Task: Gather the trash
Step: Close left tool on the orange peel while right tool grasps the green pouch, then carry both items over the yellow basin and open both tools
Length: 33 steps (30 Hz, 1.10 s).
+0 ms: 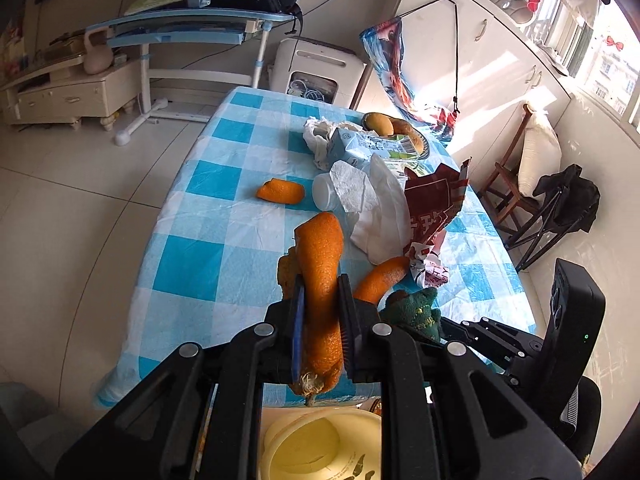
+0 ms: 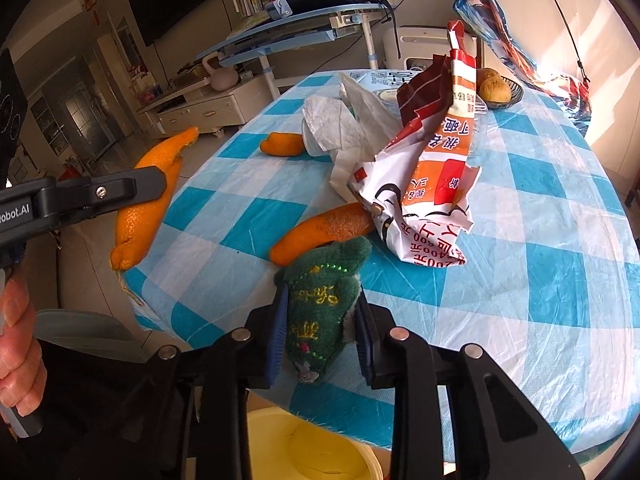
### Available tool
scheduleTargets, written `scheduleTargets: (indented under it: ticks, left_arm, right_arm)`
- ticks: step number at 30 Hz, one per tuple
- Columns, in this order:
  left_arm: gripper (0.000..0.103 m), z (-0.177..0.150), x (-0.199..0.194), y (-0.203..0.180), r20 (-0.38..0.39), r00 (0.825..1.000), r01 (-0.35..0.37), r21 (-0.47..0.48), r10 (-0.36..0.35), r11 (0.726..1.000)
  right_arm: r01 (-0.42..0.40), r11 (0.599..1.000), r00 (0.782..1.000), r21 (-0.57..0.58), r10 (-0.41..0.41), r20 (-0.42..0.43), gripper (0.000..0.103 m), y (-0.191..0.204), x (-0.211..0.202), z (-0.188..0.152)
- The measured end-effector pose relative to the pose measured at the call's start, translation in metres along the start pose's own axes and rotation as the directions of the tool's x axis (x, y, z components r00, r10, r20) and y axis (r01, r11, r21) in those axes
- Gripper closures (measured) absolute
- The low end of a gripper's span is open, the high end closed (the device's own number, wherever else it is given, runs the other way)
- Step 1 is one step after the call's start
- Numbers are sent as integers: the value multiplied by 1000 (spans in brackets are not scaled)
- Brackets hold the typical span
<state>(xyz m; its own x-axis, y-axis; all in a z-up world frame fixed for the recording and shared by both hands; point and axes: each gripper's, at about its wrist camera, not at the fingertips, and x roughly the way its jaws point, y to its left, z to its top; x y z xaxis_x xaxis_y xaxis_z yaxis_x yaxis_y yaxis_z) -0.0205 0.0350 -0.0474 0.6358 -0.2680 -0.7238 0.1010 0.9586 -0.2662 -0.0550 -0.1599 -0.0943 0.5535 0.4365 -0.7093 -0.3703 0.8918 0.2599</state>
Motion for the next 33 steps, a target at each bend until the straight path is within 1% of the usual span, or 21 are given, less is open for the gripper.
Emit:
scheduleTargets:
  ticks: [3,6,9,11,13,14,15,16,19,22,24,27,29,30,32,33]
  left_arm:
    - [88,-11,-11,-2,12,1000,-5,12,5,1000]
    - [88,-24,-17,-4,6,1000,-11,20,10,1000]
    - [88,-40,-23,-6,-1,1000,-10,17,10,1000]
    - [88,-49,-29,-7,2,1000,-11,10,11,1000]
    - [88,-58,-35,-5,3,1000,-5,-7,5,1000]
    - [88,-62,-37,-3,2,1000,-6,-14,6,1000]
    - [88,-65,-39,-1,0,1000,-6,-22,6,1000]
    - [88,-67,-40,1,-3,1000,-5,-29,5,1000]
    - [88,-76,-42,1,-16,1000,-1,-36,0,999]
    - [88,-88,-42,-6,-38,999,2,-12,-2,1000]
    - [88,-98,-41,-14,-60,998,7,11,-7,1000]
    - [88,-118,-35,-27,-123,992,19,54,-12,998]
    - [88,-132,-28,-37,-181,983,35,89,-19,995]
    - [88,-139,-24,-42,-219,976,47,116,-21,992]
    - [87,-156,-13,-54,-310,951,72,173,-15,982]
    - [83,-162,-10,-58,-334,942,70,200,1,977]
  right_arm:
    - [-39,998,999,-40,40,15,73,16,-21,-10]
    - [-64,988,998,-139,62,-16,73,39,-38,-27]
    - [-100,975,991,-198,79,-107,72,54,-39,-56]
    - [-120,972,977,-204,79,-199,71,57,-29,-78]
    - [-112,970,963,-216,52,-265,68,61,-19,-94]
    - [-108,971,959,-215,45,-278,62,61,-17,-98]
    - [-104,973,959,-207,44,-280,53,60,-18,-100]
    - [-97,977,963,-192,44,-266,46,58,-21,-99]
    - [-66,991,981,-113,44,-191,39,44,-34,-91]
    - [-22,999,996,-37,19,-85,35,31,-48,-79]
    - [3,1000,1000,-3,-3,-11,33,25,-58,-73]
    - [37,999,995,29,-40,87,29,20,-73,-67]
    - [54,997,989,54,-61,138,27,16,-81,-65]
    - [57,996,986,66,-67,155,27,14,-84,-64]
    - [64,994,981,89,-79,179,27,13,-88,-64]
    - [66,993,979,98,-83,185,26,12,-89,-64]
